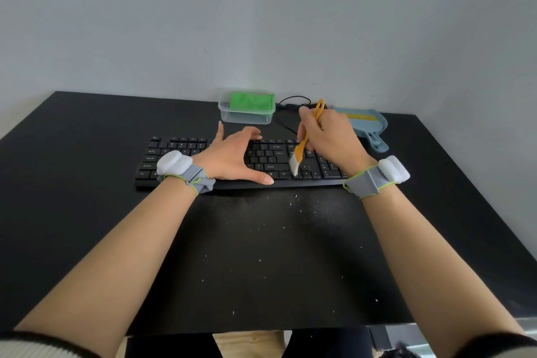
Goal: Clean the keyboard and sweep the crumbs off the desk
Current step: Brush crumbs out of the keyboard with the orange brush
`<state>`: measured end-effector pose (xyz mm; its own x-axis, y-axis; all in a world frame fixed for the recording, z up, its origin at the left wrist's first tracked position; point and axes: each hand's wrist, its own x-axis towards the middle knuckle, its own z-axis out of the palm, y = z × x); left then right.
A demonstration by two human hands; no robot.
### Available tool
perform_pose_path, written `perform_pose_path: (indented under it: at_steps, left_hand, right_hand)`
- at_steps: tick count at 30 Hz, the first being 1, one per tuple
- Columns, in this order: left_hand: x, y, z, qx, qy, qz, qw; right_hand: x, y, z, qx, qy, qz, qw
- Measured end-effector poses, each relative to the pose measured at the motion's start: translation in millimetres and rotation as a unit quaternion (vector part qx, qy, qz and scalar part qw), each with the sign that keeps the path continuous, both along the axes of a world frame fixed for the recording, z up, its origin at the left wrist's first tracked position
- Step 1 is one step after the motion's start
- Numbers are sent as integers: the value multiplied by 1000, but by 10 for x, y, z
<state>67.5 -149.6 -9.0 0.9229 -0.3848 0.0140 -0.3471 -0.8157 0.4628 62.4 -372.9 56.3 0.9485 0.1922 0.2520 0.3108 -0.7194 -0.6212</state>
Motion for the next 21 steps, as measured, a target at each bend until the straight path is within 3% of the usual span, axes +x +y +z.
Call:
perform_pose_path:
  at_steps: [3,8,17,21]
  left_hand:
    - [3,6,-1,-1,4,0,1000]
    - [2,34,11,-1,9,1,1000]
    - [-8,30,13,-2,6,2,1000]
    - [0,41,7,-4,8,3,1000]
  right_hand:
    - [-6,-70,36,-17,44,9,999]
    - [126,-192,46,91,-47,-67,992]
    - [134,-205,31,-20,23,-54,998]
    - [130,-223,31,37,-11,-63,997]
